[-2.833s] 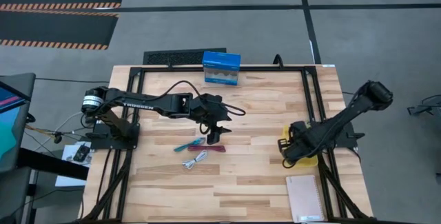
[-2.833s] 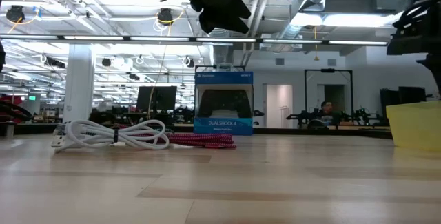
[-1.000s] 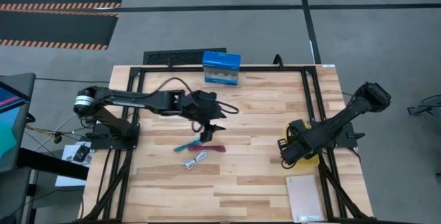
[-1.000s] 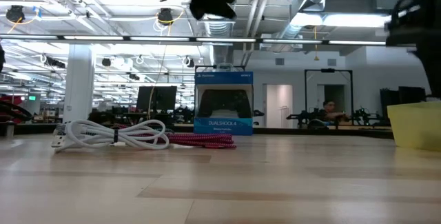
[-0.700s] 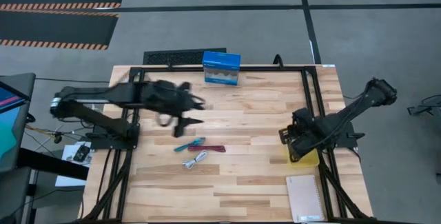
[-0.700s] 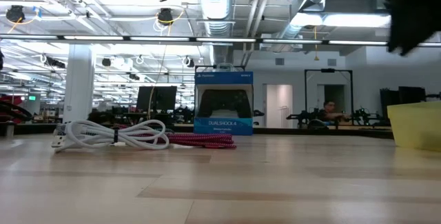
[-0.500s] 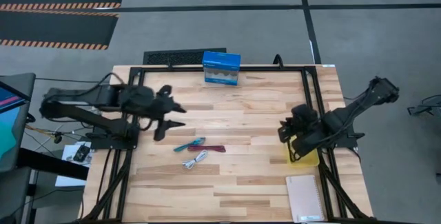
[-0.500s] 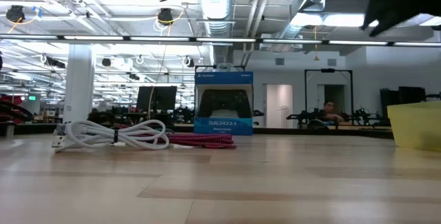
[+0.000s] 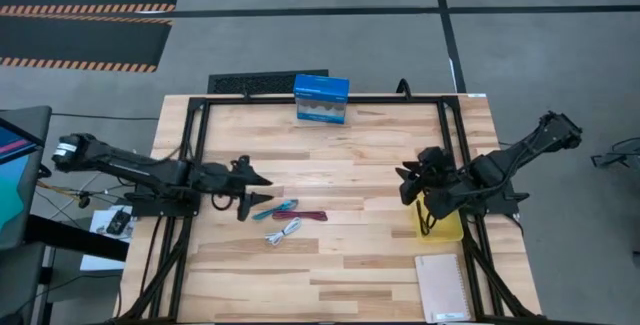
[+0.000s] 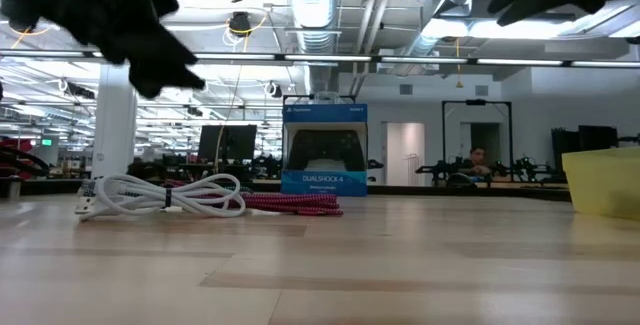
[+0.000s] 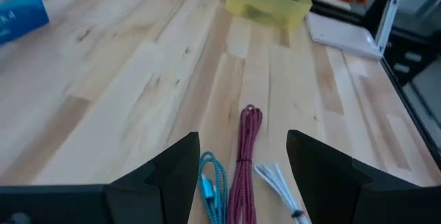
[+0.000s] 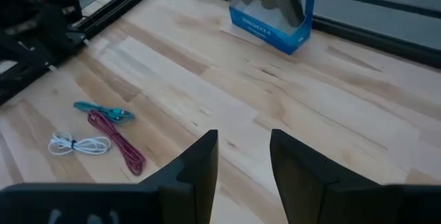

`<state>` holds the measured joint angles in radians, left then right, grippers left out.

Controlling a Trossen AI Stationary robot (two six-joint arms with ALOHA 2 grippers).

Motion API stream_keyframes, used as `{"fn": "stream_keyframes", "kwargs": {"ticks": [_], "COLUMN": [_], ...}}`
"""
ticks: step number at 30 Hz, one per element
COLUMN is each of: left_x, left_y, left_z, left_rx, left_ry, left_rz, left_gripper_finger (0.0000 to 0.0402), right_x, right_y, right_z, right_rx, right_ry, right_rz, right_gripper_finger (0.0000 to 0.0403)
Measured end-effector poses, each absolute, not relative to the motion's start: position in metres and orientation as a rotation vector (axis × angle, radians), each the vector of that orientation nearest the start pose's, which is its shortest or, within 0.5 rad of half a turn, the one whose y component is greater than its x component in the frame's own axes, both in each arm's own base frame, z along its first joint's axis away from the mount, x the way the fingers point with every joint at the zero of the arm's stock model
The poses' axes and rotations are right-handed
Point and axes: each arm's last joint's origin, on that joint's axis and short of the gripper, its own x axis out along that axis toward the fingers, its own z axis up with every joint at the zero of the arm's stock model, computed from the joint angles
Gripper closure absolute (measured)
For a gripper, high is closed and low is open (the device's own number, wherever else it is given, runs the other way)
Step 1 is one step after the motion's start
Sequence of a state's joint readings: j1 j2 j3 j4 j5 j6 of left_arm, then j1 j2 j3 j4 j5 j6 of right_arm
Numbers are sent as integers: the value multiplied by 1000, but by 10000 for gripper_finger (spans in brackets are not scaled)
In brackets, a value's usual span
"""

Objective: Pick and place USB-C Cables
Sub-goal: Put the white charger cable into the yellow bin

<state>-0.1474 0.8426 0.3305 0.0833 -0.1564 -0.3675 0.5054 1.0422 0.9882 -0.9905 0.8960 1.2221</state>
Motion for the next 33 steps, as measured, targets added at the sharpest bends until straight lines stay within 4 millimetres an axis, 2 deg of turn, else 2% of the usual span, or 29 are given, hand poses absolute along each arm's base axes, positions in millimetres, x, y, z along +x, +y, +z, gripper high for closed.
{"fn": "stream_keyframes", "kwargs": {"ticks": [4, 7, 12, 16, 20, 27, 33], "left_x": [176, 180, 187, 193, 202, 216, 229], "left_y": [-21, -24, -44, -65, -86, -103, -110], "left_z": [167, 155, 142, 140, 147, 159, 140], "left_rx": [-311, -318, -282, -254, -281, -199, -305], "left_ry": [418, 472, 572, 658, 720, 814, 892], "left_rz": [101, 102, -7, -65, -85, 19, -47], "left_gripper_finger": [195, 195, 195, 196, 196, 196, 196], "right_x": [168, 168, 169, 169, 169, 169, 169], "right_y": [66, 66, 67, 67, 67, 67, 67], "right_z": [303, 303, 302, 302, 302, 302, 302], "right_rx": [465, 464, 464, 464, 463, 460, 464], "right_ry": [455, 456, 458, 459, 459, 460, 458], "right_rz": [-748, -748, -747, -747, -746, -746, -746], "right_gripper_finger": [245, 245, 249, 250, 248, 250, 249]}}
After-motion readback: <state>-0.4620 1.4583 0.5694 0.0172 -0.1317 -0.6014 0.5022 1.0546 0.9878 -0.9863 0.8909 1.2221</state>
